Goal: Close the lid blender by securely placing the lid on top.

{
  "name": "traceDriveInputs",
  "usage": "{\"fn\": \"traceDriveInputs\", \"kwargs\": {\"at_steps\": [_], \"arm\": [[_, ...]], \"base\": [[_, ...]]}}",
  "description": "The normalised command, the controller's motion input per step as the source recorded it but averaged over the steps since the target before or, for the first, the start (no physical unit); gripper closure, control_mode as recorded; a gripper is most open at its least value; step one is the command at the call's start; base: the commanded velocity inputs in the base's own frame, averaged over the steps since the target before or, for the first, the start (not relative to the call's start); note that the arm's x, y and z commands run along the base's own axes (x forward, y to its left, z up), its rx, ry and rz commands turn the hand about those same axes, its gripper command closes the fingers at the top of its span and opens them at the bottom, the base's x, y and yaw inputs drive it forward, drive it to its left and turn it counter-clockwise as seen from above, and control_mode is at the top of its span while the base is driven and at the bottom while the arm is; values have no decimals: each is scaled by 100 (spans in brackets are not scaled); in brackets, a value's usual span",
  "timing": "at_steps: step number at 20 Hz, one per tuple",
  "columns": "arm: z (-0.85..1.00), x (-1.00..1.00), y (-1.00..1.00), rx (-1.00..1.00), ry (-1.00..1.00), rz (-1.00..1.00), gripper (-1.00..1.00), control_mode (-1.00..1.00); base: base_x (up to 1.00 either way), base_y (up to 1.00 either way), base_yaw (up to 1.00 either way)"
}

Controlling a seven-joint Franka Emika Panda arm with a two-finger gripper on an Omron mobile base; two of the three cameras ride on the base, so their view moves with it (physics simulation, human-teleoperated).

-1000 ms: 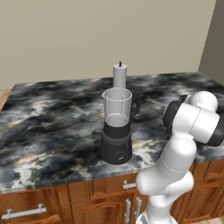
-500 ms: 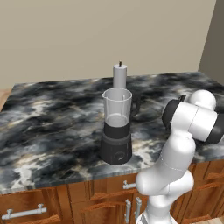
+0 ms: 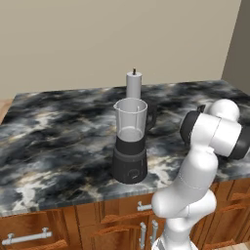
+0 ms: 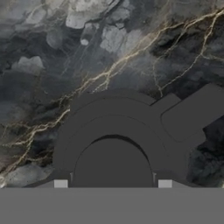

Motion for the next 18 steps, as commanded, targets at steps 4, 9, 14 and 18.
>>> {"fn": "traceDriveInputs", "kwargs": {"at_steps": [4,9,14,18], "arm": [[88,4,9,-2,-8,7,100,-100],[100,0,29,-5,-15,11,100,-100],[100,-27,44,-7,-20,5,100,-100],[86,-58,43,-4,-27,1,100,-100]], "base": [[0,0,0],[0,0,0],[0,0,0],[0,0,0]]}}
